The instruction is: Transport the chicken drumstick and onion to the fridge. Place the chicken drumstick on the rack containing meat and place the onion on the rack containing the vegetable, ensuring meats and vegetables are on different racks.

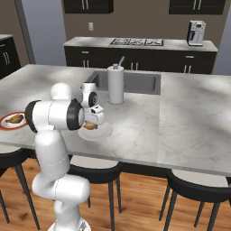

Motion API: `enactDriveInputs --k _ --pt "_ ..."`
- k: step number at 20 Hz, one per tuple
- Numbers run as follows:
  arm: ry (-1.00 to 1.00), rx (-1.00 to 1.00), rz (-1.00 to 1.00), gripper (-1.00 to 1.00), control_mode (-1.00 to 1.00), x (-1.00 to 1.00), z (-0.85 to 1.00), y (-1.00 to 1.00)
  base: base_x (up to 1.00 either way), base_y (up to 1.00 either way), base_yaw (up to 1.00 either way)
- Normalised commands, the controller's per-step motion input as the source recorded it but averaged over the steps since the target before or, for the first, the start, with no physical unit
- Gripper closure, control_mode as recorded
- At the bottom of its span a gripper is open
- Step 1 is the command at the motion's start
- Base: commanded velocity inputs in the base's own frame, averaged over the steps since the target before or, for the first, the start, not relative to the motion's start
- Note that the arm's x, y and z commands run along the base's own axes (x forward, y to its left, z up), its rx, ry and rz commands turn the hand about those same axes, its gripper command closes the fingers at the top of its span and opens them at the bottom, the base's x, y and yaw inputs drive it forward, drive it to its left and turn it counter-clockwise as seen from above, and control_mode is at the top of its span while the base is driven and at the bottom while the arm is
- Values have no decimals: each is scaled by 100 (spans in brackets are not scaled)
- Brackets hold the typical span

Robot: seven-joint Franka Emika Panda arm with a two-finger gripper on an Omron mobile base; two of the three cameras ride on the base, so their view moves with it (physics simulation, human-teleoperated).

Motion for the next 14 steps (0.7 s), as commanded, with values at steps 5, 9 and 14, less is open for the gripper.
enactDriveInputs --k 5,9,14 --pt "-18 0 0 100 -100 -96 86 0 0 0 0" --pt "-20 0 0 100 -100 -54 87 -4 0 0 0" --pt "-22 0 11 100 -100 -69 71 -17 0 0 0"
